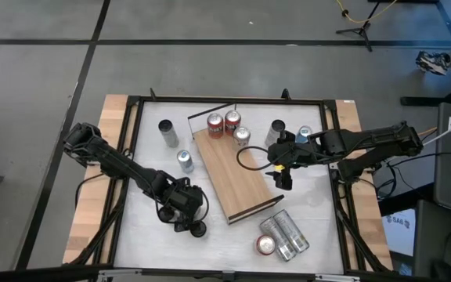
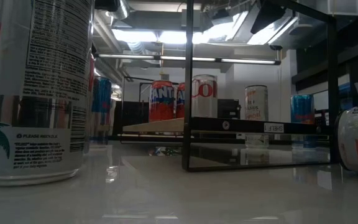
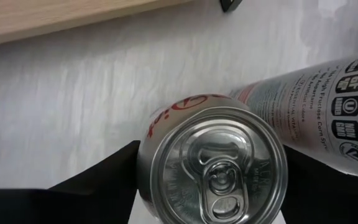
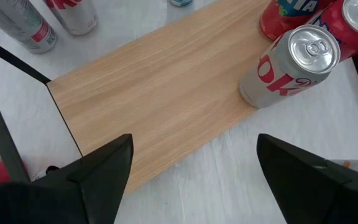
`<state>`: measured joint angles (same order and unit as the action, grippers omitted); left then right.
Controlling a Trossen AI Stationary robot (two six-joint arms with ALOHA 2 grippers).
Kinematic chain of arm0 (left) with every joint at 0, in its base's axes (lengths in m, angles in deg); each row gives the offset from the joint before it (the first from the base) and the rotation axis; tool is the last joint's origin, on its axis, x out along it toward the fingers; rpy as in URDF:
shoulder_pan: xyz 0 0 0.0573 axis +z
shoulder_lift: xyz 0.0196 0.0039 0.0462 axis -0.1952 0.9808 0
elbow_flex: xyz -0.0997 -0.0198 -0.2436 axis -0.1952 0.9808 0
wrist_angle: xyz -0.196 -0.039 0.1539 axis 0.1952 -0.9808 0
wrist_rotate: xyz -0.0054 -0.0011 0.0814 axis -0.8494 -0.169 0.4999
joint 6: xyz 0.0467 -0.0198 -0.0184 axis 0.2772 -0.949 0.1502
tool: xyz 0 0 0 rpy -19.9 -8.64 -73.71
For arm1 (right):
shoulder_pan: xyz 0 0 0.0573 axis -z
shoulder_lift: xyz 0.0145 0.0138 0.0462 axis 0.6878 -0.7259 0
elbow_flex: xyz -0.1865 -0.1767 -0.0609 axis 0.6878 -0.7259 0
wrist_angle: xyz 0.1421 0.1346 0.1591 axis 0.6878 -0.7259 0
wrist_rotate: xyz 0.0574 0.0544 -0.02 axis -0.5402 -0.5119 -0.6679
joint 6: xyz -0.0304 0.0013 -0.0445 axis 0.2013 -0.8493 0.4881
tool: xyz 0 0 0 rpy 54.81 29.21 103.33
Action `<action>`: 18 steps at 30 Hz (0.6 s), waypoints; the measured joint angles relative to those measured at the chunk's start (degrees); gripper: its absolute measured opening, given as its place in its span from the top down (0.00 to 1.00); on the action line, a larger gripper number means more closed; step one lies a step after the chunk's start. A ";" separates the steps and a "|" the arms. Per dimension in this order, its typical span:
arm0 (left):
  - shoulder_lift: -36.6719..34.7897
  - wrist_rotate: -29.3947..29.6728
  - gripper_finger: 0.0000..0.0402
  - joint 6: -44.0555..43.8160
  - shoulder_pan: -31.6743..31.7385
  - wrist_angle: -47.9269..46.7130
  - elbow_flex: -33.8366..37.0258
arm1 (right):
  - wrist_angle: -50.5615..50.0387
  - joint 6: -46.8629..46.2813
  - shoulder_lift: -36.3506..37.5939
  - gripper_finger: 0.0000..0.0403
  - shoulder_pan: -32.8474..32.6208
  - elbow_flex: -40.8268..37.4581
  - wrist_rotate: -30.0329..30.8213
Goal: Place canned beverage on shelf
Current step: Align the white soda can with the other white soda can
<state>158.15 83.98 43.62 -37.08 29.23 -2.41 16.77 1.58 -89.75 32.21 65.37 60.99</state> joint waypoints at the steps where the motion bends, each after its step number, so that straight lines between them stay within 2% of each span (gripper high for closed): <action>1: 0.00 0.00 0.29 0.00 0.00 0.02 0.00 | 0.00 -0.01 0.00 0.16 0.00 0.00 0.00; 10: -0.46 0.13 0.28 0.00 0.45 -0.33 0.02 | 0.00 0.00 0.00 0.16 -0.01 0.00 0.00; 18: -3.03 -1.43 0.28 0.44 3.52 -0.86 0.02 | 0.02 0.00 0.00 0.16 -0.01 0.00 0.00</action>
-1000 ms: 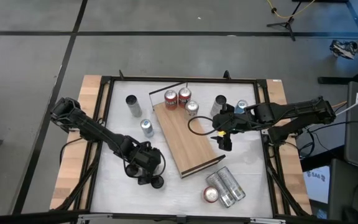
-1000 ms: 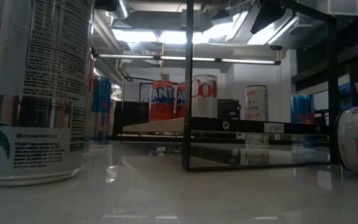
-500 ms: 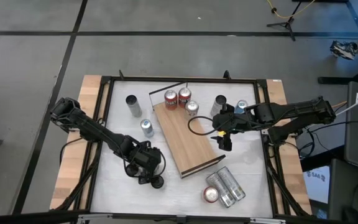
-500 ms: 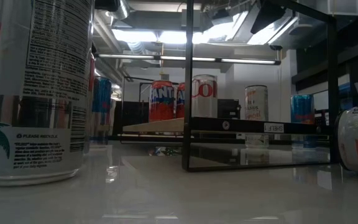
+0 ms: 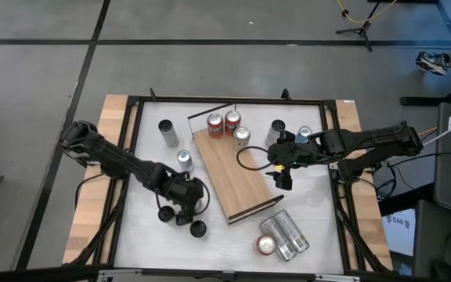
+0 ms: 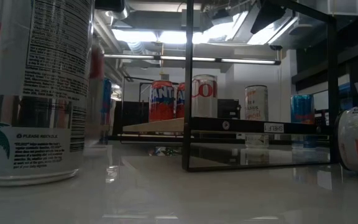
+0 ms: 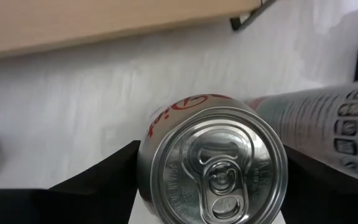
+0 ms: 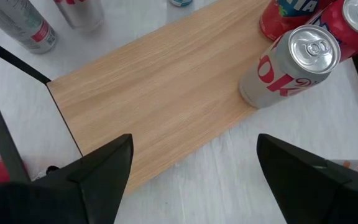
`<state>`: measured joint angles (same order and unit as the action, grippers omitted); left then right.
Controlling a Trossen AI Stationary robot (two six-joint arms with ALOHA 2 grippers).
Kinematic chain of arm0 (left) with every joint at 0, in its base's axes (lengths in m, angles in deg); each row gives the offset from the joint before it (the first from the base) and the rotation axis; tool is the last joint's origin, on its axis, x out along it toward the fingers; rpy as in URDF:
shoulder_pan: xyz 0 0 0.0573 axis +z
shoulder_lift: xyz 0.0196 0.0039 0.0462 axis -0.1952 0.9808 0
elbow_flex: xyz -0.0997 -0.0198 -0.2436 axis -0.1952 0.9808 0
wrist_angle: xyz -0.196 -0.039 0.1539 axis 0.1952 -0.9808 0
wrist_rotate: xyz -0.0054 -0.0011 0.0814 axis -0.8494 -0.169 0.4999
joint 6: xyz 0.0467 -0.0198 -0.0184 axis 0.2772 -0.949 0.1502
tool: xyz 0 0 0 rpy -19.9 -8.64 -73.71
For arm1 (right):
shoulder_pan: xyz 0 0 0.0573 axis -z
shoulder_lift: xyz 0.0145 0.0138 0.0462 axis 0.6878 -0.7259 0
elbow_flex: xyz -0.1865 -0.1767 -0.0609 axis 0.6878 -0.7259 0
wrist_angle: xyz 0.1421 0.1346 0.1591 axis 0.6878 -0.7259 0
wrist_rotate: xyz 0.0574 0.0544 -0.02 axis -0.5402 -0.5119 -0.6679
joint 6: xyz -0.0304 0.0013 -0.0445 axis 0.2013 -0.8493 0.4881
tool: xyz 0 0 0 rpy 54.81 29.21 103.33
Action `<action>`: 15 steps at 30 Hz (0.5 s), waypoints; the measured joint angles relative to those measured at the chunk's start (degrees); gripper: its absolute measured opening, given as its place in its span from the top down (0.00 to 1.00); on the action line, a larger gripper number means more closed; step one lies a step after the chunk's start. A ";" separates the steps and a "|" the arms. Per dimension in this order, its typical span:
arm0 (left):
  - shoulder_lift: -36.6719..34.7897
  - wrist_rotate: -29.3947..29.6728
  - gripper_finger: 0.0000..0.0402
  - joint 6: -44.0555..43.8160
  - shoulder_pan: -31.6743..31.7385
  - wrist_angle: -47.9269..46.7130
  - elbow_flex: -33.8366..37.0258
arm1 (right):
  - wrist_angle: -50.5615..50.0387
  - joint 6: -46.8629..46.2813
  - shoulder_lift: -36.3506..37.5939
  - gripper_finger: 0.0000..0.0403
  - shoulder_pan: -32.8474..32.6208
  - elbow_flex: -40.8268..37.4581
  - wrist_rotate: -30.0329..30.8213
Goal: Place canned beverage on shelf
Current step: Align the white soda can with the other white soda can
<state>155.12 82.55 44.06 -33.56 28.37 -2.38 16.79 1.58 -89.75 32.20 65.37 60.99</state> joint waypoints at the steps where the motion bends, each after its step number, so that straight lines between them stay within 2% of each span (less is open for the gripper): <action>1: -0.43 -0.20 0.28 0.04 0.60 -0.02 0.00 | 0.01 0.00 0.00 0.16 0.00 0.00 0.00; 11: -5.59 -1.25 0.28 3.08 6.83 -0.52 0.00 | 0.06 -0.02 0.00 0.16 -0.01 0.00 0.00; 15: -7.29 -4.39 0.28 3.69 10.35 -0.20 -0.04 | 0.10 0.00 0.00 0.16 0.00 0.00 0.02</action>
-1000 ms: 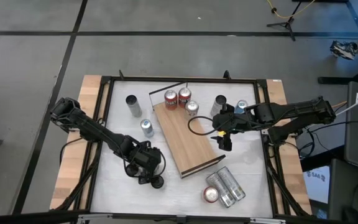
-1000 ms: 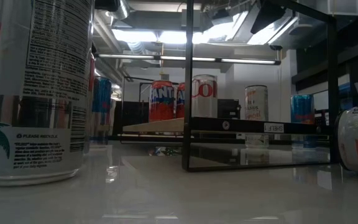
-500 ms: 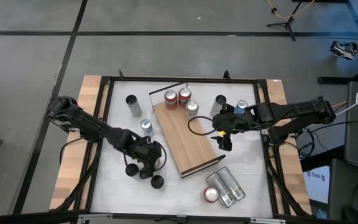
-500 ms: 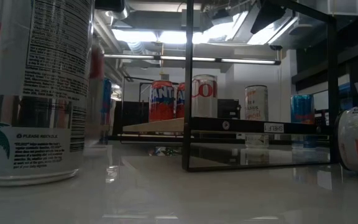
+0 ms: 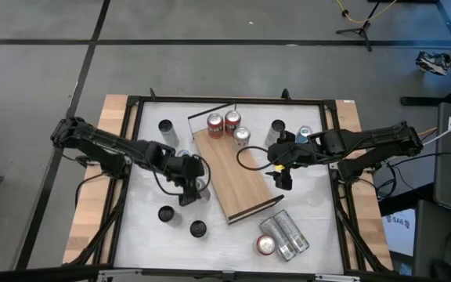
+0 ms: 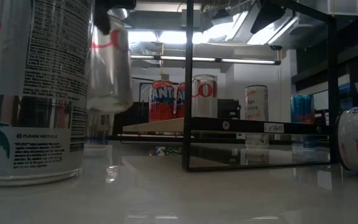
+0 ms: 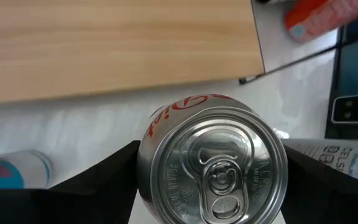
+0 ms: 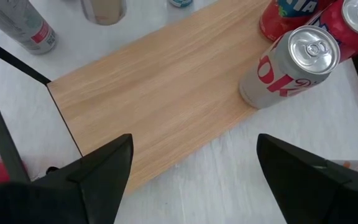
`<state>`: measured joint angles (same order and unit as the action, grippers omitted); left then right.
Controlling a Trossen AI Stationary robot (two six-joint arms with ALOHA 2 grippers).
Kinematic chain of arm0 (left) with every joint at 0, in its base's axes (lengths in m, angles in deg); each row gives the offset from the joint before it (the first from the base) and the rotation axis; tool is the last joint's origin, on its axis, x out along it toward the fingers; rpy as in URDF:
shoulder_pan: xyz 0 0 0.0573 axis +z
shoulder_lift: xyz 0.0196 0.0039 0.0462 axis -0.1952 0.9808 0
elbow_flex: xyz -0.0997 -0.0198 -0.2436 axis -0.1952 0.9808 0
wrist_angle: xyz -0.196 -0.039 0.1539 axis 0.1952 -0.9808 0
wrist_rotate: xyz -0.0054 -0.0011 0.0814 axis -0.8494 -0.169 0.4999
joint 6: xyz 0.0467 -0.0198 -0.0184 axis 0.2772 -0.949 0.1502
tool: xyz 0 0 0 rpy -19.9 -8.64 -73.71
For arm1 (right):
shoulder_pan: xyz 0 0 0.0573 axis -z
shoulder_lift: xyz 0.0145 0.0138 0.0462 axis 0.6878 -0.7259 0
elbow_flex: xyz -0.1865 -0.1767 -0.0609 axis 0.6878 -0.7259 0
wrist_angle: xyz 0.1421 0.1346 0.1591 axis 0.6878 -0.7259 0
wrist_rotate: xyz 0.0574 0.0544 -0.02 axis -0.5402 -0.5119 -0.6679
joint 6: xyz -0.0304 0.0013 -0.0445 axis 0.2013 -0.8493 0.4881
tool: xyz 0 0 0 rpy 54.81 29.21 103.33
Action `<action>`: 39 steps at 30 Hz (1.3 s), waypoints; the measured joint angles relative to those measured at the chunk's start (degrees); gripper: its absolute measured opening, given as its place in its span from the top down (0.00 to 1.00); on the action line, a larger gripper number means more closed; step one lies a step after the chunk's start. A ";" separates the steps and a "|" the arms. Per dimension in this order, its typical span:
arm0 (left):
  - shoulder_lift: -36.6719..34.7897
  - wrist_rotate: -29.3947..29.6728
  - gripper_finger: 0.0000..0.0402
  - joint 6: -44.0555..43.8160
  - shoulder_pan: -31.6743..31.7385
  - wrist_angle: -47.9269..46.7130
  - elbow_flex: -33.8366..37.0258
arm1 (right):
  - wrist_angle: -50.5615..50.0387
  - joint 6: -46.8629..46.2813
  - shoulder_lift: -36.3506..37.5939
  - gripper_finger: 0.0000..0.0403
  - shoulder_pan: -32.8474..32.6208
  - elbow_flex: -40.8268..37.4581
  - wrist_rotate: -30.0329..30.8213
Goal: Place canned beverage on shelf
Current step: Align the white soda can with the other white soda can
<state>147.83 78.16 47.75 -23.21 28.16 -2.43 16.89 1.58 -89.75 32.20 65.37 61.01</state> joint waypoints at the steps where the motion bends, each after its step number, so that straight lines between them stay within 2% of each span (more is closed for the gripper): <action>1: -0.23 -0.56 0.28 0.73 0.79 0.03 0.00 | 0.04 0.00 0.00 0.16 -0.01 0.00 -0.02; 10: -0.74 -3.68 0.28 5.80 8.16 2.80 -0.04 | 0.53 -0.01 0.00 0.16 0.01 0.00 0.00; 16: -0.74 -3.62 0.28 9.14 12.71 8.06 -0.06 | 1.78 0.02 0.00 0.16 0.00 0.00 0.00; 20: -0.74 -3.10 0.28 11.52 15.27 8.38 -0.09 | 2.94 0.04 0.00 0.16 0.00 0.00 0.00; 32: 1.82 -1.69 0.28 14.43 19.63 8.55 -0.09 | 3.19 1.55 0.00 0.16 0.01 0.00 0.00; 39: 4.03 -2.22 0.28 14.43 19.61 8.82 -0.09 | 3.68 1.63 0.00 0.16 0.01 0.00 0.00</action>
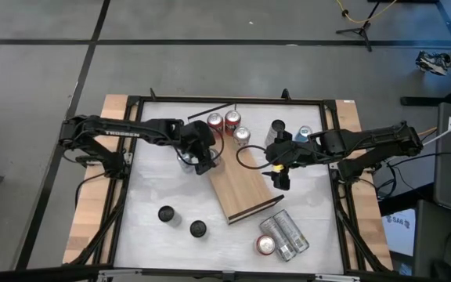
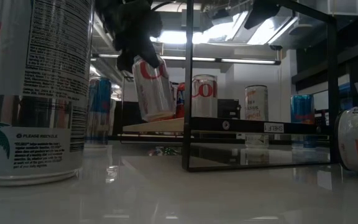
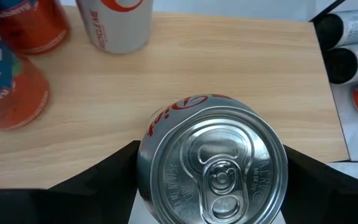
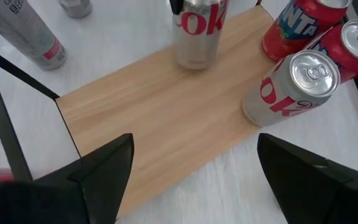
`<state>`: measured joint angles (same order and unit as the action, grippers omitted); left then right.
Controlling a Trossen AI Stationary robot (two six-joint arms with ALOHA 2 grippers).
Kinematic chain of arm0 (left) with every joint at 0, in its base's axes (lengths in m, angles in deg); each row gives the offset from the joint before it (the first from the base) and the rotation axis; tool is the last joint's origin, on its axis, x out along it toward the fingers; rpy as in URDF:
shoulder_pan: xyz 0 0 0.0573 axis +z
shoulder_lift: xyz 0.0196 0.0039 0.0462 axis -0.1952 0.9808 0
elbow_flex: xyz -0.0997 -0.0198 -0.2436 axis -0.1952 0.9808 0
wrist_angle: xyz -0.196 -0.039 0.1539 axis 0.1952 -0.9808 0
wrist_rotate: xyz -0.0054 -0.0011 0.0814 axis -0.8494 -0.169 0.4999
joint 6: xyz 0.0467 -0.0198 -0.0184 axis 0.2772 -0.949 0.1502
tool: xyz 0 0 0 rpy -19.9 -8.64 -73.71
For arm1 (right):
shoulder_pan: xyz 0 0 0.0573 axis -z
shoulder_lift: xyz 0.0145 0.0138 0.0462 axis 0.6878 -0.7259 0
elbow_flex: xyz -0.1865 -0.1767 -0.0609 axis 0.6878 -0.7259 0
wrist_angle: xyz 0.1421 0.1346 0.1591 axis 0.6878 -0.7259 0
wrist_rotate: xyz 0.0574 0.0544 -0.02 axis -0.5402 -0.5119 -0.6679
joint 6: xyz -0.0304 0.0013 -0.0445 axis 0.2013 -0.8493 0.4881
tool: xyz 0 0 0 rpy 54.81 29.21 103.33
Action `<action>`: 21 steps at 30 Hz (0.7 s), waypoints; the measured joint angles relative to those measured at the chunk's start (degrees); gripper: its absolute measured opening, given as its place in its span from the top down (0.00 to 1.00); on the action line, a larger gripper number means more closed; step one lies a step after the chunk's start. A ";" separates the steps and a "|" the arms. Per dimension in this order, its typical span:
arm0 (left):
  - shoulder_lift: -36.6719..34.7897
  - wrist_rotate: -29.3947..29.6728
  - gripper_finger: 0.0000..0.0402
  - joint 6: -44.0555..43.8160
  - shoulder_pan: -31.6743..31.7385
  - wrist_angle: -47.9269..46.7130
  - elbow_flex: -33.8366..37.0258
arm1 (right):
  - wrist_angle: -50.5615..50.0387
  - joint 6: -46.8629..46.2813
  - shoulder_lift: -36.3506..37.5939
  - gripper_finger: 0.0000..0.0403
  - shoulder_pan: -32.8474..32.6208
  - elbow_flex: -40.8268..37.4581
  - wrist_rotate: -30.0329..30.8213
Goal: Place canned beverage on shelf
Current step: Align the white soda can with the other white soda can
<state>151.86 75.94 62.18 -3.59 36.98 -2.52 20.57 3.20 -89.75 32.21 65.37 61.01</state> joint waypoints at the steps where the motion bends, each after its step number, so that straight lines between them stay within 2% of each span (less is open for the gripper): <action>1: 0.04 0.02 0.28 0.00 0.00 0.00 0.00 | 0.28 0.03 0.00 0.16 0.00 0.00 0.00; 21: 1.03 1.66 0.26 0.02 -0.07 1.33 -0.02 | 0.48 0.06 0.00 0.16 0.00 0.00 0.00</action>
<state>152.89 77.60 62.20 -3.66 38.31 -2.54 21.06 3.26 -89.75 32.21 65.37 61.01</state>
